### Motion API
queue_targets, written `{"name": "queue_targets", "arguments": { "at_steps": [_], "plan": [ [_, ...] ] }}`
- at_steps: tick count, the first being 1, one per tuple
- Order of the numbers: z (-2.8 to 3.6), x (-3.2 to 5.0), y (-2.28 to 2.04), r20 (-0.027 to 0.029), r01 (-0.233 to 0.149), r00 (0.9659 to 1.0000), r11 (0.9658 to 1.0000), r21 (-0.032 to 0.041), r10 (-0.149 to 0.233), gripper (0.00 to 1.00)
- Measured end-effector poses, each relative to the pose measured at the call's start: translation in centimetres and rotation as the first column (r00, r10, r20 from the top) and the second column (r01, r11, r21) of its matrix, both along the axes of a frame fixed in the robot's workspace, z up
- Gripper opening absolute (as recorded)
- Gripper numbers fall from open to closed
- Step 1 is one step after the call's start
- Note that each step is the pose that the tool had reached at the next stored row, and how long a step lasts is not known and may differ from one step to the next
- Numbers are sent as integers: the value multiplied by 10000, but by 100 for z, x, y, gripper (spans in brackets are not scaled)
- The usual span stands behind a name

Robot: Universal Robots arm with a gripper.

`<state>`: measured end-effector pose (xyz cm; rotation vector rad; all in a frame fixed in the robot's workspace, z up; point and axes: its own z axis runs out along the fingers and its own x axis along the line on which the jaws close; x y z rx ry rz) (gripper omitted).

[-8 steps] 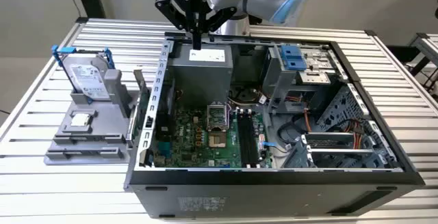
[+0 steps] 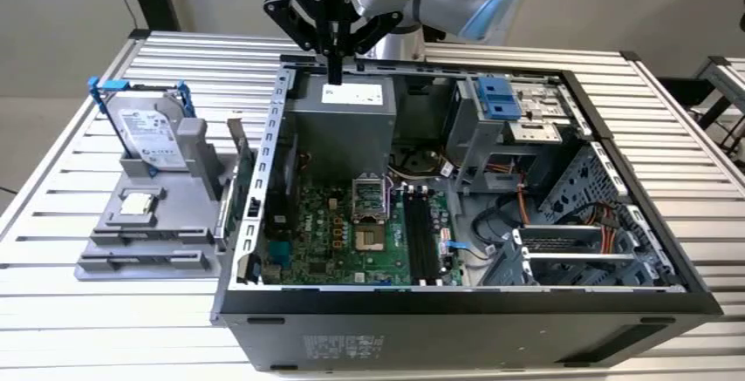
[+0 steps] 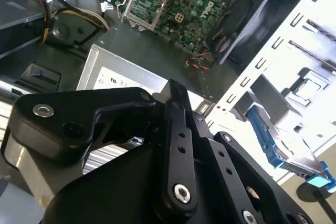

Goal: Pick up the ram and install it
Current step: 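Reach for the ram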

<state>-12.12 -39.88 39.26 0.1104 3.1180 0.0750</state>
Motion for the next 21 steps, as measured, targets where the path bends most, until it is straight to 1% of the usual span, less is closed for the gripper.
{"name": "queue_targets", "arguments": {
  "at_steps": [3,6,21],
  "plan": [
    [0,-5,0,0,1,10000,10000,0,-1,0],
    [0,-29,0,0,1,10000,10000,1,-1,0],
    [0,-228,0,1,0,10000,10000,0,0,0]
  ]
}}
